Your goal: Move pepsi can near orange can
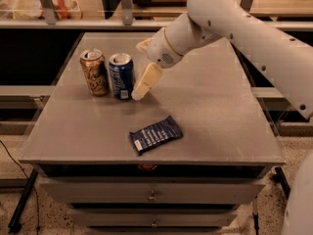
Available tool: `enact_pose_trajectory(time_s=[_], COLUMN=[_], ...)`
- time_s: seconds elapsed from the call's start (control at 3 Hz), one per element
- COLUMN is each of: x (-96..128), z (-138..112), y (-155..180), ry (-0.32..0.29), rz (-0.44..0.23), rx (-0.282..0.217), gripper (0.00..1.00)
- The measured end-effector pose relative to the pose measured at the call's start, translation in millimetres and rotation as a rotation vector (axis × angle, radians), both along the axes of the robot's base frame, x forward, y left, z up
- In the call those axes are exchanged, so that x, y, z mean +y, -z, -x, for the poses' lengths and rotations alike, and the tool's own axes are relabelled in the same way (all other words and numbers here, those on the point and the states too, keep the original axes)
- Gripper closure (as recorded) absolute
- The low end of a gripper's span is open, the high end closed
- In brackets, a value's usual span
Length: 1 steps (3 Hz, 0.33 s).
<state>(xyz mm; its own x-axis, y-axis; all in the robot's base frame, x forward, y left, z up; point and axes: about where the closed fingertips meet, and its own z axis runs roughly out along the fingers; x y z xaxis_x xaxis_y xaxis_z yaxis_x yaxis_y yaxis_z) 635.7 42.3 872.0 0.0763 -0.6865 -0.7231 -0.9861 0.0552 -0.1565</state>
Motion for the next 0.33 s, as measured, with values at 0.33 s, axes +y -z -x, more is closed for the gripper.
enact_pose_trajectory(time_s=[0.33], x=[-24.4], z=[-8.2], y=[-5.7], ry=[-0.005], rz=[0.02], rx=[-0.013], gripper=[0.0])
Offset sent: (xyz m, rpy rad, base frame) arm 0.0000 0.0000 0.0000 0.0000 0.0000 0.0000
